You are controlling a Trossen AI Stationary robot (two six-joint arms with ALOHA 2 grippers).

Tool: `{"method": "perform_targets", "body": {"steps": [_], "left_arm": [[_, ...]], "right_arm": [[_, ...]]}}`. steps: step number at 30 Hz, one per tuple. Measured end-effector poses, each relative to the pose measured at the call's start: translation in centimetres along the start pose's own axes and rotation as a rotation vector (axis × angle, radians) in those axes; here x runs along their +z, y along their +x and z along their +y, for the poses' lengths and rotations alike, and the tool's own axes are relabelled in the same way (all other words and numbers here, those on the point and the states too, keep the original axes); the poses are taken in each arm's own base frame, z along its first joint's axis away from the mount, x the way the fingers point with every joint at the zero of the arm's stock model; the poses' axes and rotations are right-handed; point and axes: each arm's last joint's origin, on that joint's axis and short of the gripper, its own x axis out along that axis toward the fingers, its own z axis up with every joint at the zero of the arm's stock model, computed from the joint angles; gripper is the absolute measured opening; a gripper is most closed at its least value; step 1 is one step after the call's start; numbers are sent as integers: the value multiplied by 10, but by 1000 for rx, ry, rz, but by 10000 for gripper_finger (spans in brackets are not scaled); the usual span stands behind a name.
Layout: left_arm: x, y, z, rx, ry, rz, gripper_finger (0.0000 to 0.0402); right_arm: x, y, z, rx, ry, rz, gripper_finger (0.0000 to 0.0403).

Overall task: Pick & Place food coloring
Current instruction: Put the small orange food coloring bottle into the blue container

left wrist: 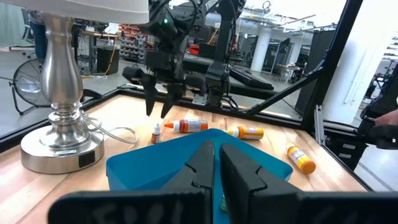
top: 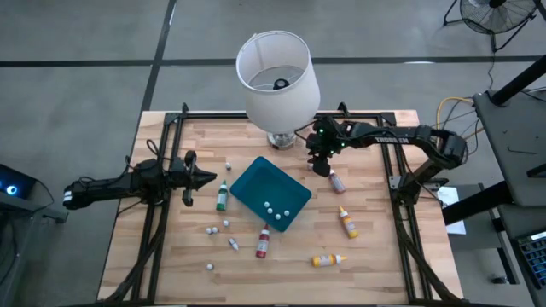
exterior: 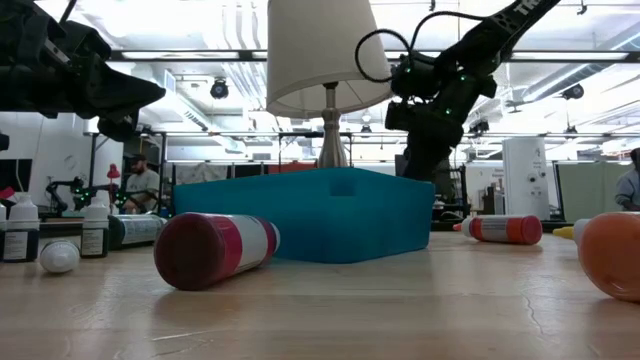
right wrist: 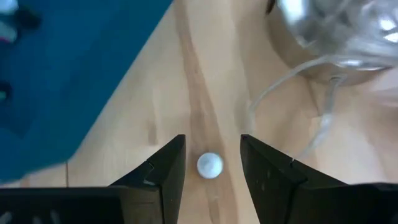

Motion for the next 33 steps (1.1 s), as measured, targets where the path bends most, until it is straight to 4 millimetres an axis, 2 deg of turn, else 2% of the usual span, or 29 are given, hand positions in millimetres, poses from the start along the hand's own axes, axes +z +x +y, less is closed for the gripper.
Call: {"method": "perform_targets", "body": {"steps": [8, 21, 33], "left_arm": [[0, 0, 0, 0, 0, 0, 0], [0, 0, 0, 0, 0, 0, 0], [0, 0, 0, 0, 0, 0, 0]], "right_arm": [[4, 15, 0, 24, -30, 79, 146], [-1, 14, 0, 8, -92, 153, 146], [9, 19, -2, 19, -152, 215, 146]]}}
